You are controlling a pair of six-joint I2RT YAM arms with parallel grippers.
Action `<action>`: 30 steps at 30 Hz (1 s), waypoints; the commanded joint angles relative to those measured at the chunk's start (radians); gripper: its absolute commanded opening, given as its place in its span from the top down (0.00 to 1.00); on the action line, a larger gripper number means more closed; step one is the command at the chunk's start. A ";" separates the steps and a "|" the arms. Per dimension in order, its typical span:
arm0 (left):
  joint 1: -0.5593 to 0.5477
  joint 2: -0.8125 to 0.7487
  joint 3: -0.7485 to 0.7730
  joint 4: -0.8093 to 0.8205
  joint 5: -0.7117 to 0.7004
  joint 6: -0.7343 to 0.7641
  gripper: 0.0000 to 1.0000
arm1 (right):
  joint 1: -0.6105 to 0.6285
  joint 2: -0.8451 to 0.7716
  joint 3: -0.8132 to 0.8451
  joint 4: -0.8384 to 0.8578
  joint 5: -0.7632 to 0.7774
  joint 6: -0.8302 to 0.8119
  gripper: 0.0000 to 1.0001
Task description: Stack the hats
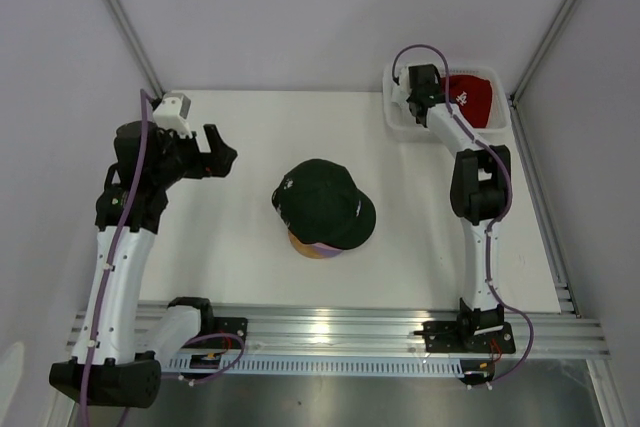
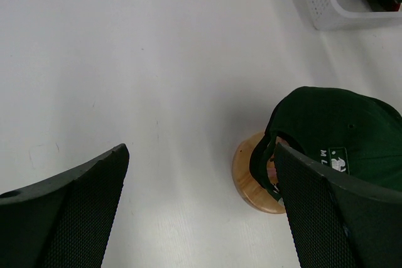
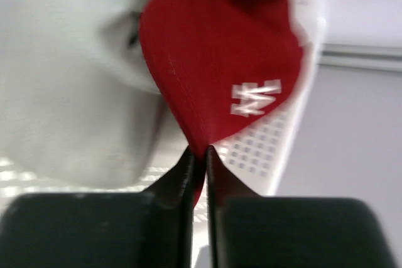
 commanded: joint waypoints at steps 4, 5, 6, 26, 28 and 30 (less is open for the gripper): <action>0.046 -0.019 -0.016 0.054 0.058 0.002 0.00 | 0.005 -0.012 0.081 -0.009 0.010 -0.019 1.00; 0.051 -0.020 -0.017 0.054 0.060 0.002 0.00 | 0.012 -0.028 0.084 -0.013 -0.016 -0.024 1.00; 0.051 -0.022 -0.019 0.056 0.066 0.001 0.00 | 0.018 -0.064 0.085 -0.013 -0.021 -0.031 1.00; 0.057 -0.184 -0.080 0.131 0.100 -0.021 0.01 | 0.150 -1.050 -0.731 0.640 -0.749 -0.307 1.00; 0.057 -0.201 -0.097 0.139 0.091 -0.028 0.00 | 0.156 -1.127 -0.883 0.726 -0.873 -0.295 1.00; 0.057 -0.215 -0.100 0.145 0.075 -0.035 0.01 | 0.176 -1.209 -0.934 0.751 -0.923 -0.254 1.00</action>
